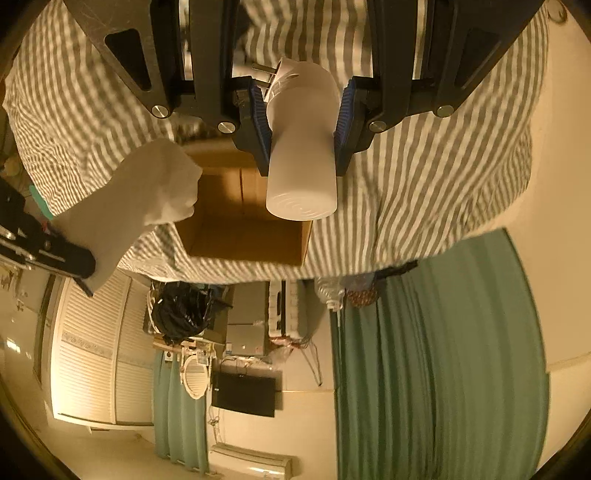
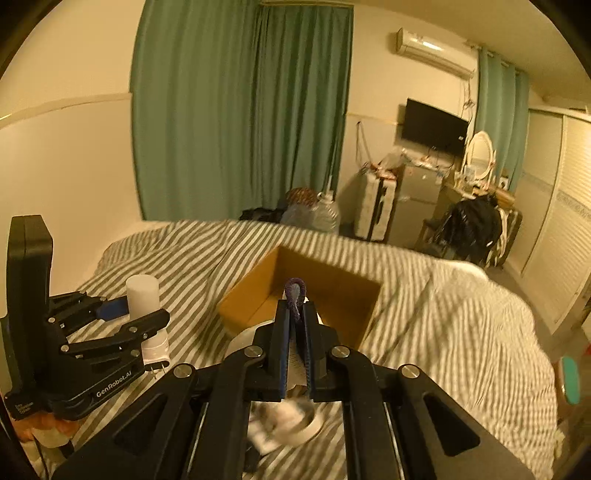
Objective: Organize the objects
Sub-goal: 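Lower the white bottle into the box and open the left gripper while the right releases its item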
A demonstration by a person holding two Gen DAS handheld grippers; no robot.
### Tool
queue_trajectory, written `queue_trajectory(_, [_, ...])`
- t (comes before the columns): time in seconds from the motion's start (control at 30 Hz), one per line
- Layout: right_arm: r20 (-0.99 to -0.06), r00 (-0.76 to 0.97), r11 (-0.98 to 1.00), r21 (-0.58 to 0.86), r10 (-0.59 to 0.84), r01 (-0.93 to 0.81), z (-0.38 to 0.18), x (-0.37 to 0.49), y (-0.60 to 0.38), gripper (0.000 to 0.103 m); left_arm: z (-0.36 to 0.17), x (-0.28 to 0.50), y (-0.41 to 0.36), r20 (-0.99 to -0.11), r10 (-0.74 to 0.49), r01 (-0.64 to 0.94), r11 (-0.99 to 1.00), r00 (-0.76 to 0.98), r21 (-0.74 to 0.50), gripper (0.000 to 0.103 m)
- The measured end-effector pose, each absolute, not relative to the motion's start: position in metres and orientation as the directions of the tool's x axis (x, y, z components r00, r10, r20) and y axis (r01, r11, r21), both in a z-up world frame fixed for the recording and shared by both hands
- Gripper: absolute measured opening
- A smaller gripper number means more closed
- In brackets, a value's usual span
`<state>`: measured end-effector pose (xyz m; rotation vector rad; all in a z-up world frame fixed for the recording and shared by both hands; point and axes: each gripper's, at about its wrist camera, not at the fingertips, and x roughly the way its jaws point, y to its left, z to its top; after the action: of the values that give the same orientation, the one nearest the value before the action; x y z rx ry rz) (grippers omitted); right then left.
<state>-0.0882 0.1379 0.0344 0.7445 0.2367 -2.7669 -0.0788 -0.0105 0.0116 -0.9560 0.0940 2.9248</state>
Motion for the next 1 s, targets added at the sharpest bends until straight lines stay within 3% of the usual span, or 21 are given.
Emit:
queue_trajectory(0.37, [-0.508, -0.846, -0.964, -0.103, -0.161, 0.245, 0.047, -0.194, 0.152, 0.007, 0.013, -0.192, 0.027, -0.579, 0.068, -0.137, -0.988, -0.812, 0.075, 0.033])
queue_trajectory(0.73, [-0.626, -0.757, -0.962, -0.039, -0.188, 0.271, -0.033, -0.283, 0.159, 0.007, -0.06, -0.271, 0.038, -0.674, 0.081, -0.177, -0.981, -0.735, 0.075, 0.033])
queue_trajectory(1.0, [-0.677, -0.708, -0.964, 0.009, -0.2, 0.264, -0.07, -0.304, 0.167, 0.007, -0.088, -0.28, 0.034, -0.705, 0.098, -0.192, -0.98, -0.702, 0.055, 0.033])
